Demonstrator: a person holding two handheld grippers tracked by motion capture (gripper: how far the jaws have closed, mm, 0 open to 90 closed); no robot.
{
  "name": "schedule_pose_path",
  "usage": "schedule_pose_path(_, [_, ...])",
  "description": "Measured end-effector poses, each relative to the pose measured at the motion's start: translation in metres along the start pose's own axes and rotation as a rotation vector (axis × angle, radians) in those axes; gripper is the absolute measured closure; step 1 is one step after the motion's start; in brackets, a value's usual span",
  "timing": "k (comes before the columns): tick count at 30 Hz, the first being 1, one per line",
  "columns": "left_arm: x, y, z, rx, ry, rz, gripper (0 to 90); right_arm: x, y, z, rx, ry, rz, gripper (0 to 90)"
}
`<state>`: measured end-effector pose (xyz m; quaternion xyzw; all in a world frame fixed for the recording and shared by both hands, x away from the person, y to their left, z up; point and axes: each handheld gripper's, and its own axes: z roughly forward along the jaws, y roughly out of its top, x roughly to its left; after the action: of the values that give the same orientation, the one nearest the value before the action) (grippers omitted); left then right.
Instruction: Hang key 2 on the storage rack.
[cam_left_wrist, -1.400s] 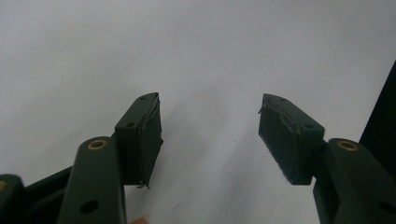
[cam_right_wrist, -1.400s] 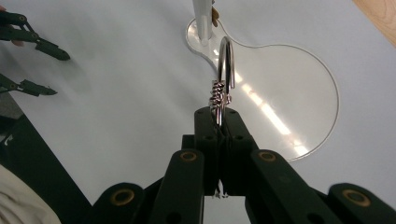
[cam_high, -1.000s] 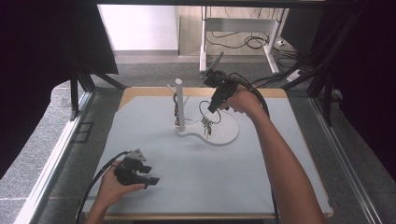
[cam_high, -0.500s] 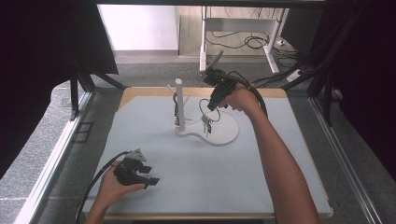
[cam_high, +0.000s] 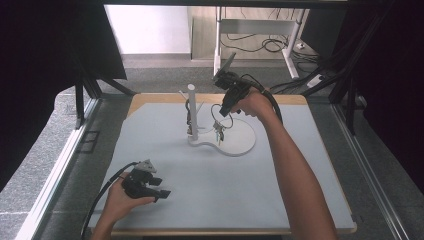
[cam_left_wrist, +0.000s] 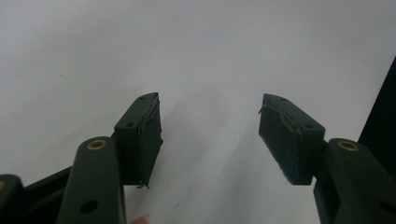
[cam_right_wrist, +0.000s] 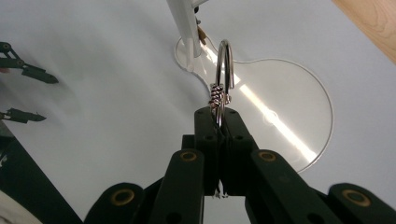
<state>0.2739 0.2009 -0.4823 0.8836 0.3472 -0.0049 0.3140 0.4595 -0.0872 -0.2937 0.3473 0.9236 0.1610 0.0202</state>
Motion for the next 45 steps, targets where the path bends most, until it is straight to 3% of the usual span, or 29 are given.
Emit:
schedule_pose_path(21, [0.001,-0.001,-0.007,-0.028,-0.012,-0.010,39.3,-0.013,0.029,0.013,-0.004,-0.018,0.020,87.1])
schedule_pose_path(45, [0.000,-0.001,-0.010,-0.039,-0.013,-0.012,39.3,-0.030,0.047,0.033,-0.024,-0.043,0.056,87.1])
